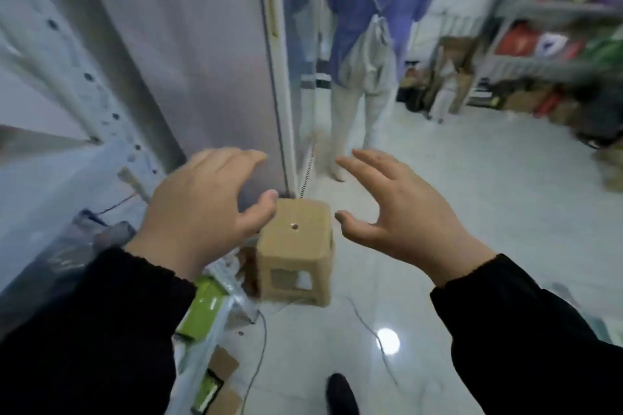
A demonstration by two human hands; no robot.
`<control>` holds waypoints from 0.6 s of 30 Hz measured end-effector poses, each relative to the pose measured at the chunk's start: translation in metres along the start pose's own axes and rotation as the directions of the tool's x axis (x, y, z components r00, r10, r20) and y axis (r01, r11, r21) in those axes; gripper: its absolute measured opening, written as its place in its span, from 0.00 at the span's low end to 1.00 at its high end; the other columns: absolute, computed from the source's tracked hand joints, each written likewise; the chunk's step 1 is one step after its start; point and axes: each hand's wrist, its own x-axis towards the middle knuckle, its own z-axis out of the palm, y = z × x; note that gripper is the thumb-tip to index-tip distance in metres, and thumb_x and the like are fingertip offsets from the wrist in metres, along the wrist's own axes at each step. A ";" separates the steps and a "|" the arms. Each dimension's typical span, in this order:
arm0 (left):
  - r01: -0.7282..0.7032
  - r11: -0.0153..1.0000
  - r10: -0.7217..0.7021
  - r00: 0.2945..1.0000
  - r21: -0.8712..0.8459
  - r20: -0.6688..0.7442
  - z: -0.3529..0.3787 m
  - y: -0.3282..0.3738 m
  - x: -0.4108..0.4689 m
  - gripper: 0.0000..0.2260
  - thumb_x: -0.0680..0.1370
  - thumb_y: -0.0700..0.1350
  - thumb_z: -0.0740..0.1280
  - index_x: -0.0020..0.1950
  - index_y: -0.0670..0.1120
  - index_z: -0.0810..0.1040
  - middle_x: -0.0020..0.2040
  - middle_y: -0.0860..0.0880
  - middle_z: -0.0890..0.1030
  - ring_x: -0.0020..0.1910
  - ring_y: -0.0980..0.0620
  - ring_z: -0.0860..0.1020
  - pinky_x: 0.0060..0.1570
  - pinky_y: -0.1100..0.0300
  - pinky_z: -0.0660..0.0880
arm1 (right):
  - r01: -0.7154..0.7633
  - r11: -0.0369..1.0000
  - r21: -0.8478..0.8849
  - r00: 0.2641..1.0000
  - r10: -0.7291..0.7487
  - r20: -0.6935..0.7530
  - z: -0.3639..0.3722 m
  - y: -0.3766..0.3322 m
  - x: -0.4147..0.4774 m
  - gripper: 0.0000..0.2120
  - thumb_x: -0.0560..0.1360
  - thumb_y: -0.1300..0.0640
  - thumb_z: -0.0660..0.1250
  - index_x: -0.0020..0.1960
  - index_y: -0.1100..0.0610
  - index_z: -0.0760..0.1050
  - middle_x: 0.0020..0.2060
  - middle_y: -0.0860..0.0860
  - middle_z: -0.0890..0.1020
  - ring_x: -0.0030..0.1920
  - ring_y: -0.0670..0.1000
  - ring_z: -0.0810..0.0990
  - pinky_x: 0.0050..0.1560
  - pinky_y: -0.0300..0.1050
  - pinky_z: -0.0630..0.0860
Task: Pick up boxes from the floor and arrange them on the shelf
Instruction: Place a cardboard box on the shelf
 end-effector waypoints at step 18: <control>-0.695 0.536 0.838 0.507 -0.479 0.200 0.184 0.525 0.022 0.26 0.78 0.63 0.58 0.73 0.54 0.72 0.68 0.53 0.77 0.68 0.49 0.73 0.63 0.52 0.71 | -0.958 0.286 0.024 0.270 0.927 -0.262 -0.123 0.223 -0.476 0.39 0.74 0.38 0.69 0.81 0.49 0.62 0.79 0.53 0.65 0.79 0.53 0.60 0.77 0.47 0.57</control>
